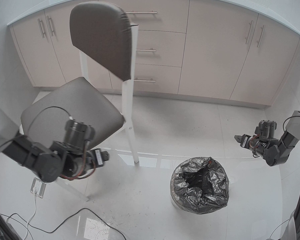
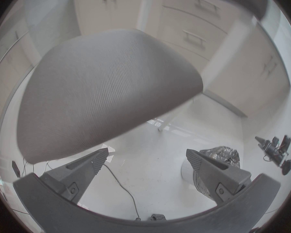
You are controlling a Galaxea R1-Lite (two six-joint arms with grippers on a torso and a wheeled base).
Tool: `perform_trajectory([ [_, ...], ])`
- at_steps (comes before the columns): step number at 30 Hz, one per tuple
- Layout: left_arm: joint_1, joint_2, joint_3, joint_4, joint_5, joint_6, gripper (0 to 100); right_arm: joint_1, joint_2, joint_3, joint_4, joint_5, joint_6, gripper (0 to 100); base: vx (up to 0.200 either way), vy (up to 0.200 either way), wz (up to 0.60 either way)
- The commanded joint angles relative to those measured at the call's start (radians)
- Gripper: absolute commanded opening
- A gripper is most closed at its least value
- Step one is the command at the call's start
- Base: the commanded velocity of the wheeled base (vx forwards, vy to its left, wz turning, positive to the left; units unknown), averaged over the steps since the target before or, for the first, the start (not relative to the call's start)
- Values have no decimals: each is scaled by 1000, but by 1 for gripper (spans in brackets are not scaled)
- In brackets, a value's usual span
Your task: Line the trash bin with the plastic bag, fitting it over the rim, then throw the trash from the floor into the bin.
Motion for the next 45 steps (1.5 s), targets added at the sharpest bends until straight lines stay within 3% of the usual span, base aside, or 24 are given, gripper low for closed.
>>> perform_trajectory([
  [1,288,-480,342,-46,-174,-4,100,-76,191,-343,117,-7,49,100,0,0,0],
  [4,314,-568,410,-81,-243,4,100,-83,249,-453,178,-12,74,100,0,0,0],
  [14,217,-602,404,-132,-240,-8,100,-85,354,-581,224,-3,97,100,0,0,0],
  [24,221,-635,525,-155,-248,-16,100,-71,513,-869,455,-13,91,100,0,0,0],
  [31,217,-609,643,-281,-262,-16,100,-90,558,-1000,628,-67,92,100,0,0,0],
  [36,219,-592,655,-301,-294,-17,100,-79,587,-1112,910,-150,92,100,0,0,0],
  [41,219,-594,655,-301,-294,-17,100,-88,605,-1134,958,-148,83,100,0,0,0],
  [45,219,-594,658,-297,-294,-17,100,-90,633,-1134,999,-150,22,100,0,0,0],
])
